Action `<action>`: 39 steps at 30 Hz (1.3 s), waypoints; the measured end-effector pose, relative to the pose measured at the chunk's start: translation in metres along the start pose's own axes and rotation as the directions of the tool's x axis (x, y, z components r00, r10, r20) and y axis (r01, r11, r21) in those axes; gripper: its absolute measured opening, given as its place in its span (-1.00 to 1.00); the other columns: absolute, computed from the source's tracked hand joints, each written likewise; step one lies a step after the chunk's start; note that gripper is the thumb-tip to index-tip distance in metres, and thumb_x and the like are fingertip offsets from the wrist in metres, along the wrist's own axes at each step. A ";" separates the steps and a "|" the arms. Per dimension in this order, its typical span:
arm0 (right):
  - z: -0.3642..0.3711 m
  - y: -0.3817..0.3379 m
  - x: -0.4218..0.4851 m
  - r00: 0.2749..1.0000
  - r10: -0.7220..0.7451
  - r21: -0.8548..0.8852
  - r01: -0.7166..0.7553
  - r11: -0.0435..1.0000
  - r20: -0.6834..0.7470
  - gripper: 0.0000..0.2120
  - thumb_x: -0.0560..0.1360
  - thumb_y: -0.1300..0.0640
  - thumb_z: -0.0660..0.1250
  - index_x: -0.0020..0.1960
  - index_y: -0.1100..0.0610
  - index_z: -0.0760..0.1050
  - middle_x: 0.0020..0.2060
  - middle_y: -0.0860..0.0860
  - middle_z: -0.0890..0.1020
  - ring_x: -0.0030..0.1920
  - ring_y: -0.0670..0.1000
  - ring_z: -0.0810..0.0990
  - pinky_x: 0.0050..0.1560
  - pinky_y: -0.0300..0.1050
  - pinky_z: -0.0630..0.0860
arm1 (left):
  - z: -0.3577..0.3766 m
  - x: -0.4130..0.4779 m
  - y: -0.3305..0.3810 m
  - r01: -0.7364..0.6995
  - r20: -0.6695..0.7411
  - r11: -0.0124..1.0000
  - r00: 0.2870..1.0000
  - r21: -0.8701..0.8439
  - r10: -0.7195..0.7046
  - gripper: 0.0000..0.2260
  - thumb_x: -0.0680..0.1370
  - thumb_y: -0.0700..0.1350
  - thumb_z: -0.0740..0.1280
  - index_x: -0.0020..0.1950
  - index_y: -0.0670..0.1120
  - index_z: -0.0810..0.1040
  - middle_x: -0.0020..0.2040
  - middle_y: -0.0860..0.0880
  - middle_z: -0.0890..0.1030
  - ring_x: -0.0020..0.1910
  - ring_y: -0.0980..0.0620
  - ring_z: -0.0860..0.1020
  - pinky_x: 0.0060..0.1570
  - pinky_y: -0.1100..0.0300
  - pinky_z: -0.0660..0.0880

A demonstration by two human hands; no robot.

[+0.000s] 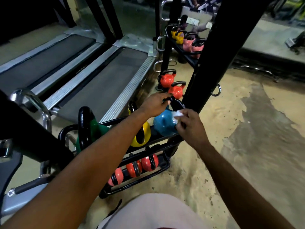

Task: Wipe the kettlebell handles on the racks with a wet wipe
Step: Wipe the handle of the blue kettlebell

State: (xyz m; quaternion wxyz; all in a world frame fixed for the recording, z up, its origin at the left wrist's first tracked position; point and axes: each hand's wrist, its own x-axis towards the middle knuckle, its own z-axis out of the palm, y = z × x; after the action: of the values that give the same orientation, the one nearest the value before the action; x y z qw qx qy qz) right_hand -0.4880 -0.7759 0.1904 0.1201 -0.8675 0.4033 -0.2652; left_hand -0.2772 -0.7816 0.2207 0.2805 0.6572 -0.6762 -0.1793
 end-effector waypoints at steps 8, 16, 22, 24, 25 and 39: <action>0.006 -0.001 0.038 0.974 -0.120 -0.152 0.091 0.984 -0.195 -0.82 0.45 0.15 0.44 0.04 0.12 0.68 -0.03 0.07 0.54 0.04 0.08 0.41 0.04 0.01 0.50 | 0.007 0.014 -0.002 -0.010 -0.035 0.993 0.999 -0.118 0.006 -0.69 0.58 -0.01 0.37 0.31 -0.02 0.57 0.28 0.01 0.60 0.20 0.10 0.56 0.27 0.10 0.49; 0.017 0.038 -0.017 0.966 -0.230 -0.123 0.215 0.969 -0.117 -0.86 0.47 0.14 0.38 -0.02 0.10 0.68 -0.11 0.03 0.55 -0.08 0.07 0.49 -0.01 -0.13 0.38 | 0.015 0.017 0.003 -0.019 -0.090 0.992 0.996 -0.121 0.008 -0.72 0.55 -0.01 0.42 0.25 -0.01 0.61 0.25 0.05 0.61 0.19 0.16 0.55 0.26 0.17 0.49; 0.015 0.045 -0.032 0.991 0.030 0.228 0.000 0.974 -0.130 -0.85 0.51 0.27 0.41 0.06 0.13 0.59 0.00 0.04 0.62 0.03 0.00 0.53 0.06 -0.06 0.51 | 0.018 0.014 0.002 -0.002 -0.134 0.995 0.991 -0.099 -0.011 -0.69 0.55 -0.01 0.42 0.29 -0.01 0.59 0.29 0.04 0.57 0.18 0.22 0.49 0.07 0.65 0.28; 0.001 0.048 -0.022 0.985 0.159 0.414 -0.116 0.903 -0.069 -0.84 0.56 0.22 0.36 0.12 0.05 0.53 0.01 -0.03 0.63 0.01 -0.09 0.58 0.03 -0.17 0.54 | 0.018 0.019 0.005 -0.004 -0.168 0.994 0.986 -0.110 -0.015 -0.70 0.55 -0.02 0.42 0.27 -0.02 0.60 0.24 0.09 0.57 0.16 0.23 0.49 0.05 0.67 0.27; -0.005 0.048 -0.017 0.982 0.185 0.470 -0.151 0.870 -0.027 -0.82 0.57 0.23 0.34 0.13 0.01 0.52 0.00 -0.10 0.64 0.00 -0.17 0.60 0.01 -0.28 0.52 | 0.019 0.018 0.006 0.002 -0.180 0.994 0.983 -0.111 -0.022 -0.70 0.54 -0.03 0.43 0.26 -0.03 0.61 0.20 0.13 0.56 0.14 0.24 0.50 0.05 0.66 0.27; 0.017 0.038 -0.041 0.915 0.400 0.501 -0.324 0.803 -0.050 -0.79 0.52 -0.08 0.38 -0.06 0.08 0.54 -0.11 -0.06 0.60 -0.10 -0.03 0.59 -0.10 -0.04 0.58 | 0.026 0.042 0.006 0.008 -0.187 0.992 0.982 -0.127 -0.032 -0.87 0.49 -0.03 0.46 -0.07 -0.08 0.64 -0.04 0.08 0.65 -0.04 0.21 0.53 -0.07 0.53 0.34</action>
State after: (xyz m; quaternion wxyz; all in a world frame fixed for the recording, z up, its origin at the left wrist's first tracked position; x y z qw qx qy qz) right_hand -0.5247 -0.7687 0.1457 0.3496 -0.6935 0.4907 -0.3950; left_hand -0.2967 -0.8260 0.2102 0.3825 0.6591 -0.6271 -0.1612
